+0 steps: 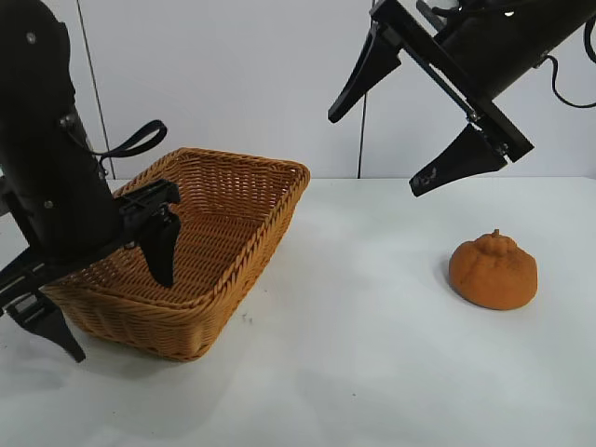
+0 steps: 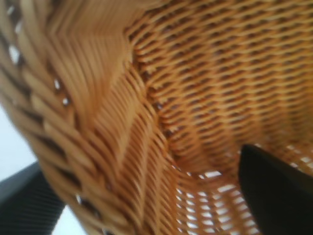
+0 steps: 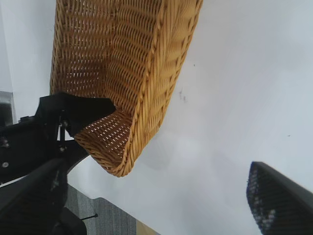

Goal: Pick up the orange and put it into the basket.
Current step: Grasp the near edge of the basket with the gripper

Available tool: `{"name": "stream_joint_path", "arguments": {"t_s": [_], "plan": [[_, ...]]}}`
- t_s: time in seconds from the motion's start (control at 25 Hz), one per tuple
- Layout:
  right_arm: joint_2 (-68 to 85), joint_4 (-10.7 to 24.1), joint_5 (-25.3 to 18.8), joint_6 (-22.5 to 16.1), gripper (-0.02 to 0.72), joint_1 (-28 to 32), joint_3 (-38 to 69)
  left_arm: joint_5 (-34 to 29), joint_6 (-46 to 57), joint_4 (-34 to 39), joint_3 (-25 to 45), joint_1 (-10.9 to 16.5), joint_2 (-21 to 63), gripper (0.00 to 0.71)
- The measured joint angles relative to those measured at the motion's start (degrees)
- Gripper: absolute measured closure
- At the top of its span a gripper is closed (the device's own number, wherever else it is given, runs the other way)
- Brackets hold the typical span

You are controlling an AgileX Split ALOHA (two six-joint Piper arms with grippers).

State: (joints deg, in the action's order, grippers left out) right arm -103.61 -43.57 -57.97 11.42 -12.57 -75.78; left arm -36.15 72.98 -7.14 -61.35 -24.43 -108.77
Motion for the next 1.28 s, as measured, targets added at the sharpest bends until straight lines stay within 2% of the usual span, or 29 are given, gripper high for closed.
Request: {"name": "stream_joint_path", "arguments": {"t_s": [0.32, 0.4, 0.56, 0.76, 0.8, 0.96, 1.0, 1.04, 1.16, 1.28], "plan": [[0.00, 0.00, -0.13, 0.00, 0.020, 0.00, 0.00, 2.35, 6.37, 2.86, 0.72, 0.00, -0.02, 0.063], [0.00, 0.00, -0.13, 0.00, 0.020, 0.00, 0.00, 2.35, 8.38, 4.21, 1.57, 0.00, -0.02, 0.086], [0.00, 0.00, -0.23, 0.00, 0.020, 0.00, 0.00, 2.62, 9.55, 4.80, 3.19, 0.37, -0.02, 0.186], [0.00, 0.00, -0.23, 0.00, 0.020, 0.00, 0.00, 4.54, 9.31, 5.01, 3.51, 0.87, -0.02, 0.277], [0.00, 0.00, -0.25, 0.00, 0.020, 0.00, 0.00, 4.61, 9.31, 5.01, 3.51, 0.87, -0.02, 0.315], [0.00, 0.00, -0.25, 0.00, 0.020, 0.00, 0.00, 5.36, 9.86, 4.41, 3.61, 0.94, -0.02, 0.560], [0.00, 0.00, -0.25, 0.00, 0.020, 0.00, 0.00, 6.21, 10.04, 4.02, 3.61, 1.15, -0.02, 0.597], [0.00, 0.00, -0.29, 0.00, 0.020, 0.00, 0.00, 7.10, 9.75, 3.71, 3.61, 1.20, -0.02, 0.617], [0.00, 0.00, -0.29, 0.00, 0.020, 0.00, 0.00, 7.40, 8.23, 1.06, 3.24, 1.41, -0.02, 0.618], [0.00, 0.00, -0.29, 0.00, 0.020, 0.00, 0.00, 6.29, 2.07, -3.85, 0.97, 3.09, -0.02, 0.620]]}}
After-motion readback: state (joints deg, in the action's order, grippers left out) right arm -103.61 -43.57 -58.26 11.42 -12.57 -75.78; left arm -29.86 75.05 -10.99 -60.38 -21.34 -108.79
